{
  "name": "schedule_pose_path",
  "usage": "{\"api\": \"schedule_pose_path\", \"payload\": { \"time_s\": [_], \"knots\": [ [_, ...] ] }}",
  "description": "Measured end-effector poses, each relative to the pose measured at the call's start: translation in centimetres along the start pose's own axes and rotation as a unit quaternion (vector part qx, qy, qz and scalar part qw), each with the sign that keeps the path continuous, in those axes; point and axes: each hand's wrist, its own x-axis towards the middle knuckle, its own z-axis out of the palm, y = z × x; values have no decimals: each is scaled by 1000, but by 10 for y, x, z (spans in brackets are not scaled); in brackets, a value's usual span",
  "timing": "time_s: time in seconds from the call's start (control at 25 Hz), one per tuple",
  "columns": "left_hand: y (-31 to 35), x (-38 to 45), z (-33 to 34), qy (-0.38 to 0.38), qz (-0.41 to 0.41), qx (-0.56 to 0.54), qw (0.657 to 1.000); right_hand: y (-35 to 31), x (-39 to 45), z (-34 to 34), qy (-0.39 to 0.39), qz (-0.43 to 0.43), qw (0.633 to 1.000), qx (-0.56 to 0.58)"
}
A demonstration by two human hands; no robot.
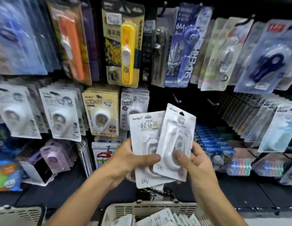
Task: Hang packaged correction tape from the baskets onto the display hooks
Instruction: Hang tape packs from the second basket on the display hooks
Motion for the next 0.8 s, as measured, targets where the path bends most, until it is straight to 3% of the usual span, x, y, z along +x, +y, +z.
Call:
{"api": "schedule_pose_path", "payload": {
  "time_s": [0.16, 0.28, 0.48, 0.68, 0.8],
  "knots": [
    [35, 9, -15, 54, 55, -27, 997, -35, 24, 6, 68, -47, 996, -16],
    [44, 8, -27, 128, 103, -66, 984, -50, 28, -9, 75, -4, 993, -87],
    [51, 12, -20, 95, 163, -56, 981, -48, 18, -21, 43, 2, 987, -152],
    [42, 20, -6, 102, 146, -32, 983, -34, 35, -9, 142, 37, 984, -106],
    [38, 23, 1, 113, 136, -16, 984, -23, 31, 2, 115, 9, 977, -180]
  ]
}}
